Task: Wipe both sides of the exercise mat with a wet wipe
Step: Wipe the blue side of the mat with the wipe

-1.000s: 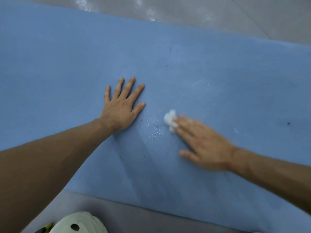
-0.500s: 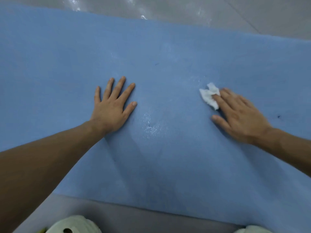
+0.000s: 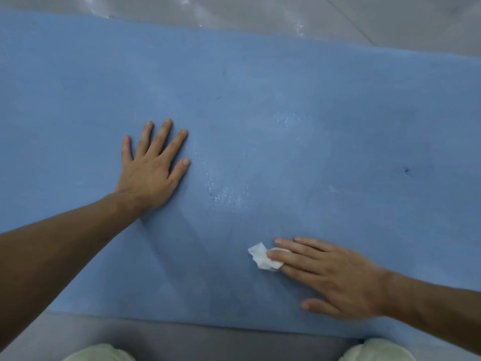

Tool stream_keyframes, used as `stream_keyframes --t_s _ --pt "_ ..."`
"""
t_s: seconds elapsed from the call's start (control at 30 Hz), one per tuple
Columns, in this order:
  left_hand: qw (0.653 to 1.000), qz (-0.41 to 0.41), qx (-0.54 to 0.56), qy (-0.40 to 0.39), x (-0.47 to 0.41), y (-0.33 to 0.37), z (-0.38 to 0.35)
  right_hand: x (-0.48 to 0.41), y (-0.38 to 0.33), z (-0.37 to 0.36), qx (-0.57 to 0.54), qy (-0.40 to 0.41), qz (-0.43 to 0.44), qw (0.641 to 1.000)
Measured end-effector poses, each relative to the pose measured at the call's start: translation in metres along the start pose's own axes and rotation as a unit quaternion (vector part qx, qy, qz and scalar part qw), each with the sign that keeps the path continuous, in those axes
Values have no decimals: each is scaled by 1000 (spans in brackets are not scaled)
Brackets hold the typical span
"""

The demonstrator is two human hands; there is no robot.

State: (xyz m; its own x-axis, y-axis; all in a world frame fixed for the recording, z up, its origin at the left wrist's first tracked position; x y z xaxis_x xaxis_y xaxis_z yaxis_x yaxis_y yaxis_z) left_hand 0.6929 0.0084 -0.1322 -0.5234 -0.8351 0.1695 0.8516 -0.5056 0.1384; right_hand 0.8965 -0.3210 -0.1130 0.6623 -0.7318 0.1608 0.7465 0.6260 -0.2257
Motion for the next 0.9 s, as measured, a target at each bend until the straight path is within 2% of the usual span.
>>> stream_keyframes --t_s 0.07,0.13,0.23,0.33,0.43,0.57,0.7,0.8,0.9 --pt "1000 1 0 2 0 1 0 4 8 0 4 3 4 1000" --pt "1000 1 2 1 -1 1 -1 9 32 3 10 17 -30 999" --pt "1000 1 6 1 -1 0 -1 26 86 9 39 32 -161 986" --pt "1000 4 6 1 -1 0 0 60 145 22 46 44 -314 947" --pt "1000 5 7 -3 -2 -1 0 89 172 29 6 31 -384 923" --pt "1000 3 5 -3 -1 -1 -1 78 138 18 -9 37 -314 949" --pt "1000 2 6 -6 -1 0 -1 55 53 9 -36 29 -146 988" --pt "1000 2 8 -6 -2 0 -1 49 8 2 -48 9 -67 997" --pt "1000 3 8 -3 -1 0 -1 47 6 -1 -35 9 -26 999"
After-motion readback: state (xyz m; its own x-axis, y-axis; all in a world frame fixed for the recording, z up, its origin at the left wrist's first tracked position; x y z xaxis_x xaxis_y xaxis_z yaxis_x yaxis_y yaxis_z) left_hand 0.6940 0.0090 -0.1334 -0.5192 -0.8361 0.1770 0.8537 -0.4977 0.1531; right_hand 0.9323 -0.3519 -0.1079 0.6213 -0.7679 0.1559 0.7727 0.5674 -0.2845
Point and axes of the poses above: each hand's wrist, its own x-axis away from the middle knuckle, its own z-axis out of the back of the hand, y = z × x, the point moved 5 cm from there along -x, towards the middle knuckle, and after that the axes turned 8 degrees about z, right-handed, at the moved point
